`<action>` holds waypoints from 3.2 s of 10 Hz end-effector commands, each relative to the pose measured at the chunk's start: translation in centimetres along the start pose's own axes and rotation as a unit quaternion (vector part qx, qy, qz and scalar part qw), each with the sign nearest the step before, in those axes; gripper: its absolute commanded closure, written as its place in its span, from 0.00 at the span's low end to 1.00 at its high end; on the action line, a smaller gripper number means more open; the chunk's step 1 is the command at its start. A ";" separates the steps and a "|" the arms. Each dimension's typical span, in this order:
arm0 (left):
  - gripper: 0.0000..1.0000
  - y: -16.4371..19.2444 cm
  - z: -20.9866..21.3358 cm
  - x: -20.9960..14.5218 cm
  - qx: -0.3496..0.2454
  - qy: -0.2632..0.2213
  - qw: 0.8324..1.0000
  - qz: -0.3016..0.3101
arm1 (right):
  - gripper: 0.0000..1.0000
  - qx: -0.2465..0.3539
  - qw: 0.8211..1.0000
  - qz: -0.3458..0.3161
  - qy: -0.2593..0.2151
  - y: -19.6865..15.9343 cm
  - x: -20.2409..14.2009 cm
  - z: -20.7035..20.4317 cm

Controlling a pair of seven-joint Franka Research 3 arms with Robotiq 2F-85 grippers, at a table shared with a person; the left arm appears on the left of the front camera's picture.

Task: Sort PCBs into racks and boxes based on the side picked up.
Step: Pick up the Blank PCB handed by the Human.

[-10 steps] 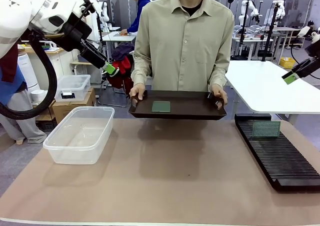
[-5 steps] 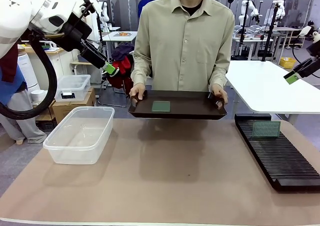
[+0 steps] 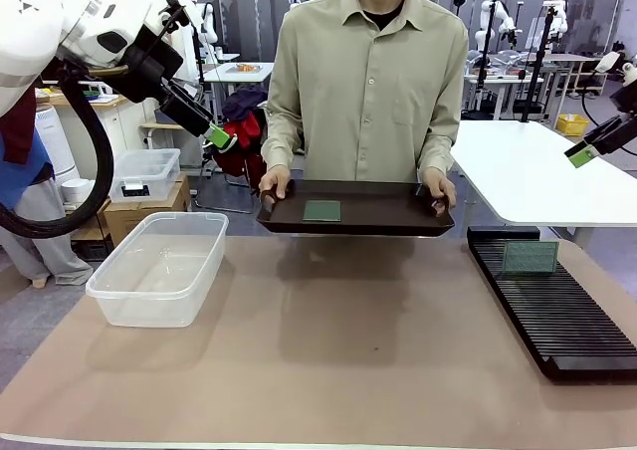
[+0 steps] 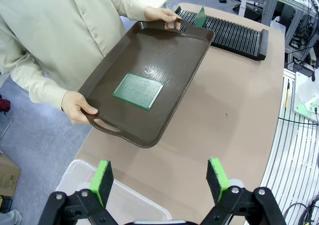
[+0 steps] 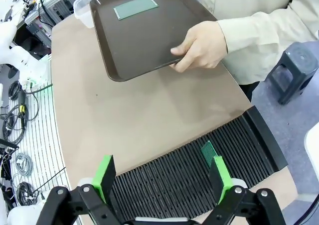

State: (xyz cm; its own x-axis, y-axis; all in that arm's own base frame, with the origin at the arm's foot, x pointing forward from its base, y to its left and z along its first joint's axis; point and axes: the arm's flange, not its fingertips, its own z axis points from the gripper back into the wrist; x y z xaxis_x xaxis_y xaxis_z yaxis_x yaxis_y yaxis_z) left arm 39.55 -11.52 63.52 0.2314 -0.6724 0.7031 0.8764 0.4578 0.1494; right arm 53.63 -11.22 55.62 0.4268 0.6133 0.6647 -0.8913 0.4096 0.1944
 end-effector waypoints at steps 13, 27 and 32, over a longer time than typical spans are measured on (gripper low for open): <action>0.00 0.1 -0.1 -0.2 -0.009 -0.008 1.000 0.002 | 0.00 -0.058 0.998 0.003 -0.009 -1.1 0.3 1.8; 0.00 0.1 -0.1 -0.2 -0.009 -0.008 1.000 0.002 | 0.00 -0.058 0.998 0.003 -0.009 -1.1 0.3 1.8; 0.00 0.1 -0.1 -0.2 -0.009 -0.008 1.000 0.002 | 0.00 -0.058 0.998 0.003 -0.009 -1.1 0.3 1.8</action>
State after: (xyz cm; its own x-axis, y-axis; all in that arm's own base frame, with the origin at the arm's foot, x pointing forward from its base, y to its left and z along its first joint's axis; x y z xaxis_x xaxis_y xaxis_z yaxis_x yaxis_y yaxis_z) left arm 39.55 -11.53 63.53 0.2313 -0.6725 0.7030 0.8765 0.4577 0.1495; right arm 54.61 -12.82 56.70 0.4097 0.6026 0.6849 -0.8727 0.4775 0.1019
